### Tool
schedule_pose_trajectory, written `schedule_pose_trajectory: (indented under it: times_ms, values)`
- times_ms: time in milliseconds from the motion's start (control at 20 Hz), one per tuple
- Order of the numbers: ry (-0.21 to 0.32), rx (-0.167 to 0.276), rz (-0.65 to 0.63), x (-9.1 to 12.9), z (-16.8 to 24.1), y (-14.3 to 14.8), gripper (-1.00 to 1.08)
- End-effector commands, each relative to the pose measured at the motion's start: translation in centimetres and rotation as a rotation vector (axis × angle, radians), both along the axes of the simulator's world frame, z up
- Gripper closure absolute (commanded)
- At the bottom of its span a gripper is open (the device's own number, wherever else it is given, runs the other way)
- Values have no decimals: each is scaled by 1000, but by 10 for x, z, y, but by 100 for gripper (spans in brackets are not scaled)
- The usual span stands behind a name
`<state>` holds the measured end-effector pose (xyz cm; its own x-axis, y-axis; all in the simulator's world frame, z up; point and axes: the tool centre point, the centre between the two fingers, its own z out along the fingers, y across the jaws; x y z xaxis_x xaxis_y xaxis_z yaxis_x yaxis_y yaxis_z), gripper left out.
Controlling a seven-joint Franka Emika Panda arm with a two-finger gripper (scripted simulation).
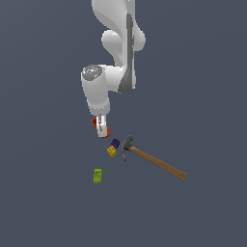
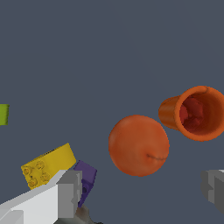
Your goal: Pick up a designated object from a clutter of objects.
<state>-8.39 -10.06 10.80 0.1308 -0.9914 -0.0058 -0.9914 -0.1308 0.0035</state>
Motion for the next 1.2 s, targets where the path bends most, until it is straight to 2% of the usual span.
schedule_pose_trajectory:
  times_ms: [0, 300, 700, 1150]
  values:
    - [-2, -2, -47, -4, -4, -3, -92]
    - [-4, -5, -106, -9, -10, -7, -92]
    - [-3, -5, -109, -10, -15, -7, -92]
    - [-3, -6, -113, -11, -48, -7, -92]
